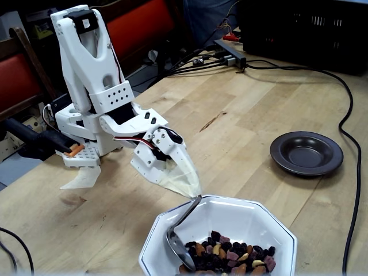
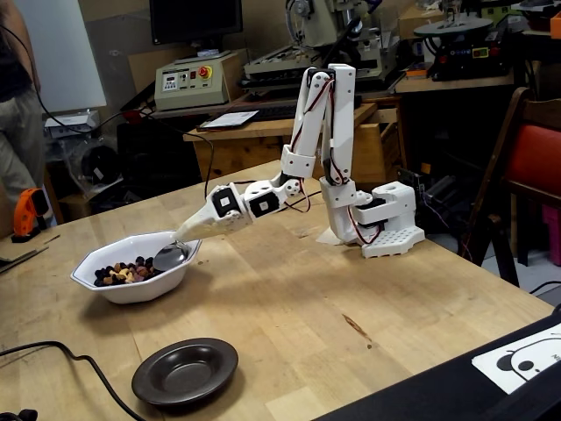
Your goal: Use spoon to transfer food from the white bowl to brown plate
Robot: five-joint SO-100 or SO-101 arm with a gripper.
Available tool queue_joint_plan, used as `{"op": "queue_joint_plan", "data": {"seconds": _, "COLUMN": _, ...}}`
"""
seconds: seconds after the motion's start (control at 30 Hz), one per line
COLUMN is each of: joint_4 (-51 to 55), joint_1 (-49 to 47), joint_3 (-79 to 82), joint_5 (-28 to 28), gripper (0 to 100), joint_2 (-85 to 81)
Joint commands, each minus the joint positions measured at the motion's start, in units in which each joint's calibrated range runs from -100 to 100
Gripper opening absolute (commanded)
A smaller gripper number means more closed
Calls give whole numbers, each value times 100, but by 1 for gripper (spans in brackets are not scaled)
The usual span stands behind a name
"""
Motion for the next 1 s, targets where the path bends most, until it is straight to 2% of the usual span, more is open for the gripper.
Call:
{"op": "queue_joint_plan", "data": {"seconds": 0.0, "joint_4": -77, "joint_1": -27, "joint_3": -562, "joint_5": 20, "gripper": 2, "joint_2": -54}}
{"op": "queue_joint_plan", "data": {"seconds": 0.33, "joint_4": -85, "joint_1": 25, "joint_3": -1182, "joint_5": 20, "gripper": 2, "joint_2": 724}}
{"op": "queue_joint_plan", "data": {"seconds": 0.77, "joint_4": -85, "joint_1": 40, "joint_3": -1403, "joint_5": 49, "gripper": 3, "joint_2": 827}}
{"op": "queue_joint_plan", "data": {"seconds": 0.97, "joint_4": -85, "joint_1": 40, "joint_3": -1403, "joint_5": 464, "gripper": 3, "joint_2": 827}}
